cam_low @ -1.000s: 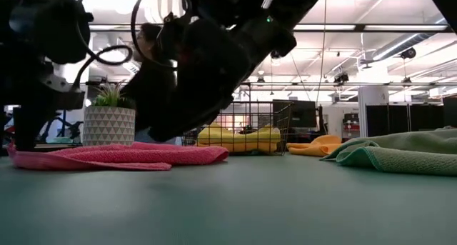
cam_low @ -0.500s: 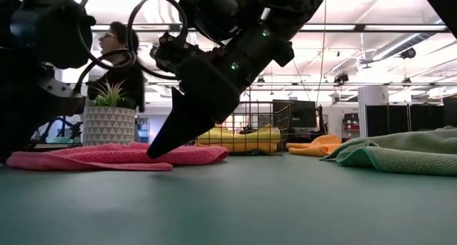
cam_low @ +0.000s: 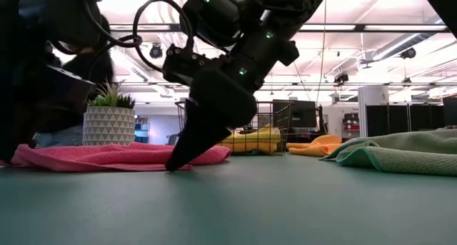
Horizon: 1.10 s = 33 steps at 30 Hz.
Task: Fold microfiber towels
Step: Fold the pink microfiber cloth
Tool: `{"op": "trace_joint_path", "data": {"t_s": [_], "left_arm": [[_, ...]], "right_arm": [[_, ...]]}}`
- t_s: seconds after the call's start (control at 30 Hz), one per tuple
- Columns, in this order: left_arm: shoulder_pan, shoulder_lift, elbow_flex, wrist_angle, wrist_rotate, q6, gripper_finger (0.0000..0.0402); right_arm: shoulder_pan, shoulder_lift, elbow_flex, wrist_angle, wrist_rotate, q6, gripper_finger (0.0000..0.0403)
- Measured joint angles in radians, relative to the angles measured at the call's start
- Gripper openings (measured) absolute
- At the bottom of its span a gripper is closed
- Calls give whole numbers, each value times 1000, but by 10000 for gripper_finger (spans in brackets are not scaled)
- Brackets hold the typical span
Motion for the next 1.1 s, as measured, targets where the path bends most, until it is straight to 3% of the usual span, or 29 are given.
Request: {"op": "trace_joint_path", "data": {"t_s": [0.3,0.63,0.9,1.1], "left_arm": [[0,-1,32,54,1,-4,0],[0,-1,50,105,2,-4,0],[0,-1,78,36,9,-5,0],[0,-2,208,-164,19,-4,0]], "right_arm": [[-20,46,-1,-26,11,85,148],[-20,70,-3,-29,28,111,17],[-8,0,0,-63,23,160,9],[18,-123,13,-227,99,260,8]]}}
